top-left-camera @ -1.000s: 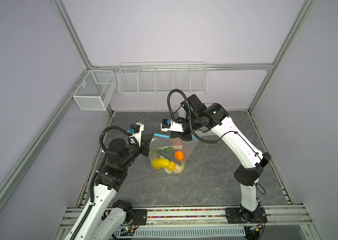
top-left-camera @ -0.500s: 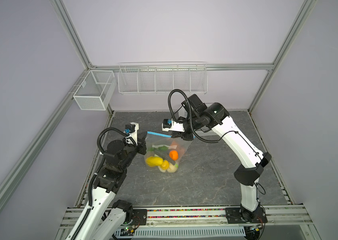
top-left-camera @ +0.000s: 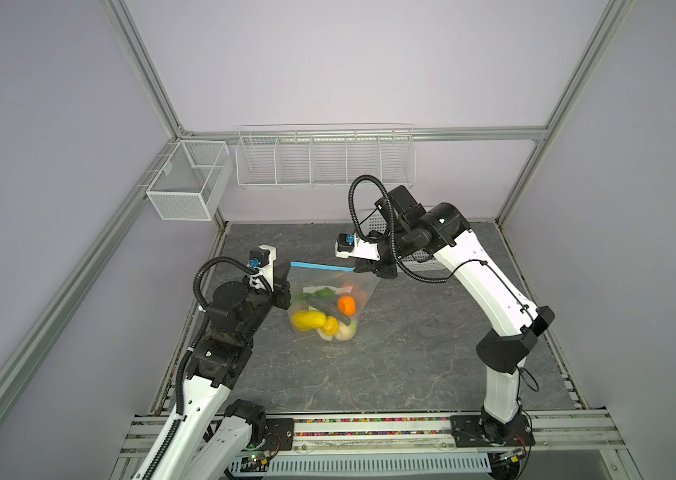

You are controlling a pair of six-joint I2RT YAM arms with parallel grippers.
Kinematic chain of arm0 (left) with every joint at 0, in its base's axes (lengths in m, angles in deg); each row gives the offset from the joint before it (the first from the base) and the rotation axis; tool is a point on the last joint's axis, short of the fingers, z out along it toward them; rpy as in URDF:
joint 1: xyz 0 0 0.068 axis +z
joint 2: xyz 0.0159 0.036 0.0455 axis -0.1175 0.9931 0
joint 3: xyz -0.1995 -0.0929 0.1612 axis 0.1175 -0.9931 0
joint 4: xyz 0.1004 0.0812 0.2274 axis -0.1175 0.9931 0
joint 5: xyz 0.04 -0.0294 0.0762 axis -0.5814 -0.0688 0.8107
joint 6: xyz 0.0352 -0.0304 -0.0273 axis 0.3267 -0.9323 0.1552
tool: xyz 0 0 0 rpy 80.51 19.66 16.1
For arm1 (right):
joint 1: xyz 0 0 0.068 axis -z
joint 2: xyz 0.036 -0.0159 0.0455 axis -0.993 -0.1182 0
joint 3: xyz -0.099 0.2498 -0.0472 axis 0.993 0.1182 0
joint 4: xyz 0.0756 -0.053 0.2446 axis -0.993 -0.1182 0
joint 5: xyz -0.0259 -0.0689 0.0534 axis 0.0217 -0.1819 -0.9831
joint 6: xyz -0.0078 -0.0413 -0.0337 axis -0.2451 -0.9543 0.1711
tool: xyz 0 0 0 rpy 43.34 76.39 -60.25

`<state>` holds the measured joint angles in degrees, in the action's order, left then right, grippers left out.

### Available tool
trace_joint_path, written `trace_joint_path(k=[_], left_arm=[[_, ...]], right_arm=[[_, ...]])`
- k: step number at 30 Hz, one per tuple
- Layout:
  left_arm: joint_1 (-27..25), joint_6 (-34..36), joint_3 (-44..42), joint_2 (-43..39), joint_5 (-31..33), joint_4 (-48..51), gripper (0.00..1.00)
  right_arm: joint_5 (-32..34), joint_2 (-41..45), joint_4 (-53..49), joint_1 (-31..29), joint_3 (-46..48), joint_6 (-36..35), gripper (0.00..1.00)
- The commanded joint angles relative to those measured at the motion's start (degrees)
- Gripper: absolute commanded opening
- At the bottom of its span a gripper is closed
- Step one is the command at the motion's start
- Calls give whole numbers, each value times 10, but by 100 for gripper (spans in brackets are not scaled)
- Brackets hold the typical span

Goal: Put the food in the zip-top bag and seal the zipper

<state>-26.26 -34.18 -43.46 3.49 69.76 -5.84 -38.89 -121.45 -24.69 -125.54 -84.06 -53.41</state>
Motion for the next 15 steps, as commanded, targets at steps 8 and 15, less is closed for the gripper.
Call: trace_joint_path(k=[8,15], left_arm=[[9,38,-4,-17,35,-15,0],[9,44,-5,-24,25,-14,0]], right_arm=[[7,39,-34,36,21,5,6],[19,55,-25,47,49,1,6]])
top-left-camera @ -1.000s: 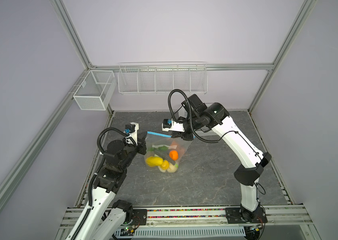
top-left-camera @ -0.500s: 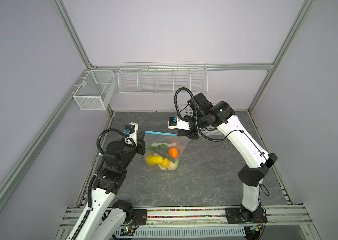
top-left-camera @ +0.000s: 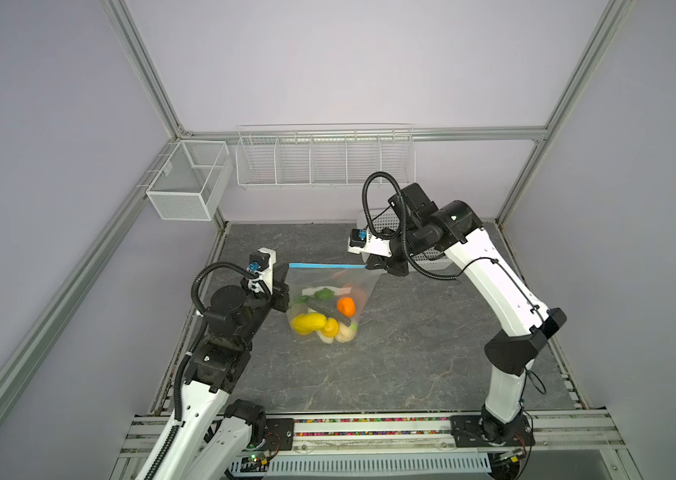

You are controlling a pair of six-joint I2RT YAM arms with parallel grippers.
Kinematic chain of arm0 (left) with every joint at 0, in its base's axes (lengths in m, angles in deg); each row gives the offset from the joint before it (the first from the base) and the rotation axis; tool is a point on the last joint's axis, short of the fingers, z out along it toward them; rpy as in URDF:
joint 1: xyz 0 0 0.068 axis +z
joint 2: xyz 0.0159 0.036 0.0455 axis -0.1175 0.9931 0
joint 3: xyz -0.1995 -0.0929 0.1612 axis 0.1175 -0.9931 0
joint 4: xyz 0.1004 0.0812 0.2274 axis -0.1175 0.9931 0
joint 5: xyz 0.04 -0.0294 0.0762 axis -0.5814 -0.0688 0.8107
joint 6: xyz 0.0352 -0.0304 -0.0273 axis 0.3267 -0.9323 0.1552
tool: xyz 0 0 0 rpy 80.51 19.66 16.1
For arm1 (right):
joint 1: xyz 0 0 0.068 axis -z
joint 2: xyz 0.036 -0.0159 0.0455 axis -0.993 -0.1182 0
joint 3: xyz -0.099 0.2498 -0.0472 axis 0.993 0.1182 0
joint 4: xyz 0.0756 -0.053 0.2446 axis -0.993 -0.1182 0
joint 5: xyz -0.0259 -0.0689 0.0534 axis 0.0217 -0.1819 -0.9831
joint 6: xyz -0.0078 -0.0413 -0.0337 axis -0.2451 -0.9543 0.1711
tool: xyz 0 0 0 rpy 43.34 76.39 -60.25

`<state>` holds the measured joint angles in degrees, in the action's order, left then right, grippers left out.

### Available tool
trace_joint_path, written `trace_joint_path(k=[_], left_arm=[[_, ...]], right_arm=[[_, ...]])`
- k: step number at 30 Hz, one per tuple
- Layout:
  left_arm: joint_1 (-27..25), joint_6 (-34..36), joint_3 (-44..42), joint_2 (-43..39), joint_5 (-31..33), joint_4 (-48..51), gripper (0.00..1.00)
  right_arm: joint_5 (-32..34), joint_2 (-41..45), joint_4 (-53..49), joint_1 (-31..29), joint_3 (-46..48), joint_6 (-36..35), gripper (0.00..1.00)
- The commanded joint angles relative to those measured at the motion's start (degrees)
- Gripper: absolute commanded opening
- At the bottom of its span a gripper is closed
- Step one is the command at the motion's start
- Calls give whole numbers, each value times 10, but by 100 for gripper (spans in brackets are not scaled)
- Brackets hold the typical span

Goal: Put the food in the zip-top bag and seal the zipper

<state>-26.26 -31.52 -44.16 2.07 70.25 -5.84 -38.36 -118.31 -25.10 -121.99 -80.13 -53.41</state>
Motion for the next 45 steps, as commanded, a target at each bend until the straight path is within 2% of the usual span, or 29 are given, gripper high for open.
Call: trace_joint_path(k=[1,14,30,45], left_arm=[[9,18,2,-11,20,-12,0],[9,25,3,-16,13,-7,0],[9,15,10,5,-22,-16,0],[8,-5,38,-13,-42,23,0]], right_arm=[[15,26,-19,15,13,1,6],[13,38,7,29,45,4,6],[0,27,11,11,24,18,6],[17,80,56,-13,76,42,6]])
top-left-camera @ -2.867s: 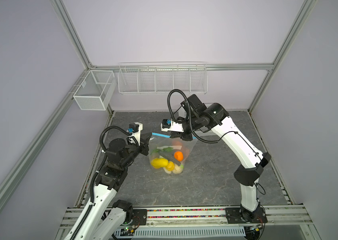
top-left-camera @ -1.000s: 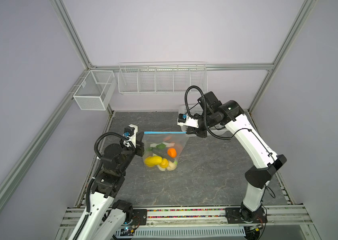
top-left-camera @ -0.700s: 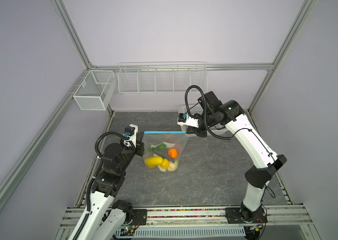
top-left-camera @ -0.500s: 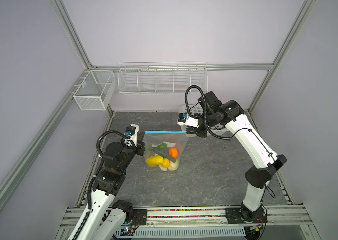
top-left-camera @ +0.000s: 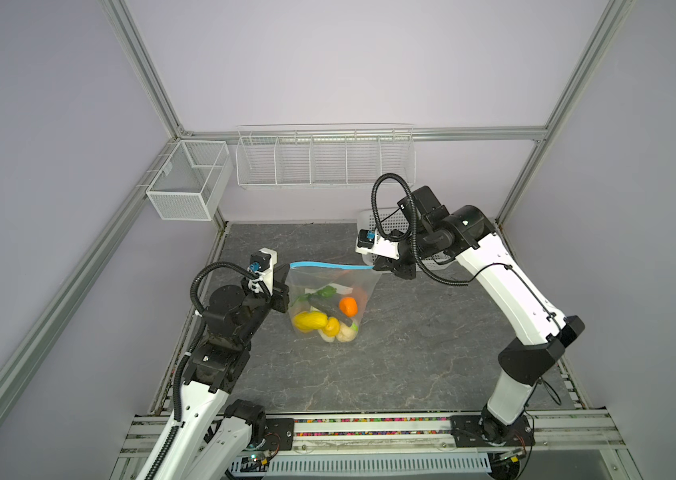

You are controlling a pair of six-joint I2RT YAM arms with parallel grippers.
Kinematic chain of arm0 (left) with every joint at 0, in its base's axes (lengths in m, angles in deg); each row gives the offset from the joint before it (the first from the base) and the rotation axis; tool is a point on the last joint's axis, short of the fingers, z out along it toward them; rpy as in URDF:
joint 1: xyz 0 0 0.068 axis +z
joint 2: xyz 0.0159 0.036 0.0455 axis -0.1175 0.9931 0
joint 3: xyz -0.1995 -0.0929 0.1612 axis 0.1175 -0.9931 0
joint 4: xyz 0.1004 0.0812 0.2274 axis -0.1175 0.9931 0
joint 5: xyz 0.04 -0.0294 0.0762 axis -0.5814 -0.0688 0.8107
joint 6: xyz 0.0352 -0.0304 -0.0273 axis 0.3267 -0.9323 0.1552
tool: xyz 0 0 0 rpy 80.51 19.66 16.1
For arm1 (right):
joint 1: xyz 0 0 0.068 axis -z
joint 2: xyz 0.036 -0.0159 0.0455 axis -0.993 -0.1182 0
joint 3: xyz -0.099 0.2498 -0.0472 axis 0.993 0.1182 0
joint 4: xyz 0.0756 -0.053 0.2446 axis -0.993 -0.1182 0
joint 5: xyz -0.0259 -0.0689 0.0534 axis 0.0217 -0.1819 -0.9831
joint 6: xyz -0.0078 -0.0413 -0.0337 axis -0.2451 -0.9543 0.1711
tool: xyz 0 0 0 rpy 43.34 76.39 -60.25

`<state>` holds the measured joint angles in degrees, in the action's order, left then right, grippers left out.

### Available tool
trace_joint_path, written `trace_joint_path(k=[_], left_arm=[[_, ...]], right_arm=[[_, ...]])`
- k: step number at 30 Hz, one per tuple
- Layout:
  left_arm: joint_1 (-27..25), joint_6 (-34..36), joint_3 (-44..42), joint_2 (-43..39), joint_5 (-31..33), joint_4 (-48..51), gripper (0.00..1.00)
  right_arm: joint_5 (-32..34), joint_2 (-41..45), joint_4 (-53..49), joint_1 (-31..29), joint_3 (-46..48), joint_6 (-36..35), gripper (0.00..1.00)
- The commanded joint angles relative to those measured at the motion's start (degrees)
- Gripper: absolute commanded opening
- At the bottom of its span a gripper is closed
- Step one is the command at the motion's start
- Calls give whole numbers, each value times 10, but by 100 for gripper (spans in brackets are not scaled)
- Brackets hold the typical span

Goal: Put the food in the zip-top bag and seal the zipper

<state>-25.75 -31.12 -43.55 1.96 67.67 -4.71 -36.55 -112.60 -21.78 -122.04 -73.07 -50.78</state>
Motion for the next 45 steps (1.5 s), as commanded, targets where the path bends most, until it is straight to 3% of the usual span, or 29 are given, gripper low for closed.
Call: trace_joint_path(k=[1,15,20,28,31,35,40,45], left_arm=[[4,-11,36,-16,-17,20,0],[4,-39,34,-133,-10,126,0],[-6,-62,74,-147,-9,219,0],[-12,-108,101,-203,48,330,0],[-11,-155,79,-192,101,330,0],[-11,-222,9,-163,121,273,0],[-8,-222,-20,-50,159,205,0],[28,-202,-15,68,139,130,0]], right_arm=[[4,26,30,-18,8,22,6],[76,122,113,-93,106,122,6],[119,164,139,-140,173,164,6],[140,221,181,-189,275,210,6],[141,223,232,-173,310,207,6],[90,194,273,-121,319,208,6],[38,127,303,-67,301,196,6],[3,73,322,-29,282,184,6]])
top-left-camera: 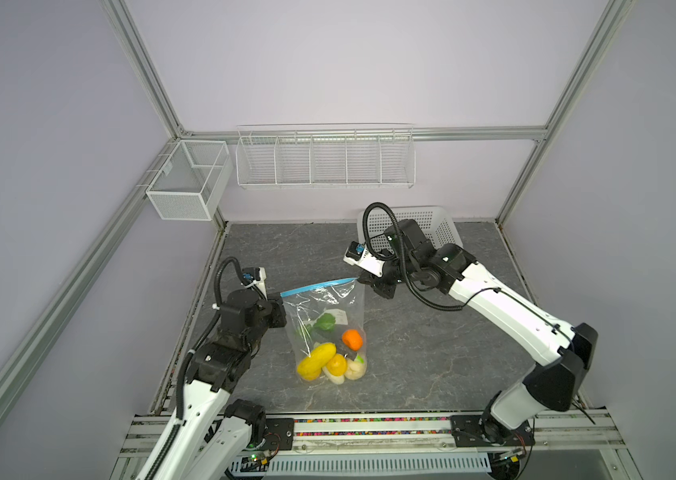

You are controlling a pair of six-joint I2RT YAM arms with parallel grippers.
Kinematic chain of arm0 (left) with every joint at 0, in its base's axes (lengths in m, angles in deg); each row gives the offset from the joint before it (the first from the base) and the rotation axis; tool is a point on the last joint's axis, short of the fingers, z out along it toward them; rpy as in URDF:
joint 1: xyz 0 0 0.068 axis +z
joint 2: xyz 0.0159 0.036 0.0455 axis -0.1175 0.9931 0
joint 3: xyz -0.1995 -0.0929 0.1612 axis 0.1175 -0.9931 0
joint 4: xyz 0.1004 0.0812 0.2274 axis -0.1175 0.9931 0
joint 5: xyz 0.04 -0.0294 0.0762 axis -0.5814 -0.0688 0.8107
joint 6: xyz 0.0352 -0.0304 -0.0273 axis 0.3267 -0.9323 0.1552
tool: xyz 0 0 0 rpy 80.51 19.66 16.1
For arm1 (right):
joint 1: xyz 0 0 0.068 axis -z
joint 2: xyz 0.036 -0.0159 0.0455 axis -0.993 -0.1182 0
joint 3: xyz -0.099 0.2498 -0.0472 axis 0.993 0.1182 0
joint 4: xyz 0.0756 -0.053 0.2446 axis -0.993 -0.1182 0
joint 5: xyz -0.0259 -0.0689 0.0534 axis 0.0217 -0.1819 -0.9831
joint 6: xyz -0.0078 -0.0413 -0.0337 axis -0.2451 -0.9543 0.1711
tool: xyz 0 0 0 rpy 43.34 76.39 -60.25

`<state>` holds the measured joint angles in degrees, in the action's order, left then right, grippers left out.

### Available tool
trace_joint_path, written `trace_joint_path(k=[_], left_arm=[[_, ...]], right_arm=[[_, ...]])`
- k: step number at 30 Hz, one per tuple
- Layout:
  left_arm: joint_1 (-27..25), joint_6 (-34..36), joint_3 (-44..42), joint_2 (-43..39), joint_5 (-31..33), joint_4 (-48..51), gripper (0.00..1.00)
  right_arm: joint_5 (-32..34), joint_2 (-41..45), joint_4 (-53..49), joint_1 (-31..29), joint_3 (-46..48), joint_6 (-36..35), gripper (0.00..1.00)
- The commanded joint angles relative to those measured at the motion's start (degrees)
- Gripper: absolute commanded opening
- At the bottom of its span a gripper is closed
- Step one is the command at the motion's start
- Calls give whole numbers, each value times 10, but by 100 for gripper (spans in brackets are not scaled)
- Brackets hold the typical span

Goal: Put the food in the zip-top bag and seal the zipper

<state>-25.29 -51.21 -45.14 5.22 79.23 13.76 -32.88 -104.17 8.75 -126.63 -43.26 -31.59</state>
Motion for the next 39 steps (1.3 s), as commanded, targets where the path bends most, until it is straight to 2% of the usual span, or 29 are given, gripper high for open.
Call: trace_joint_path(k=[1,8,13,21,27,30,32,36,39], left_arm=[[38,0,2,52,10,-70,0],[84,20,41,211,-18,-136,0],[90,19,81,334,-15,-165,0],[90,23,179,510,-24,-145,0],[91,13,224,570,-36,-138,0],[91,10,241,586,-39,-131,0],[91,9,246,592,-42,-132,9],[91,8,247,594,-45,-140,51],[90,15,249,589,-46,-151,74]], right_arm=[[-38,-23,22,24,-20,-10,6],[-48,-122,14,62,-90,-30,6],[-63,-195,23,83,-134,-31,6],[-78,-297,29,123,-198,-19,6],[-63,-348,10,131,-245,-26,7],[-64,-362,8,136,-252,-25,12],[-64,-370,2,139,-262,-22,15],[-67,-387,-26,139,-301,-19,30],[-63,-398,-59,143,-343,-21,46]])
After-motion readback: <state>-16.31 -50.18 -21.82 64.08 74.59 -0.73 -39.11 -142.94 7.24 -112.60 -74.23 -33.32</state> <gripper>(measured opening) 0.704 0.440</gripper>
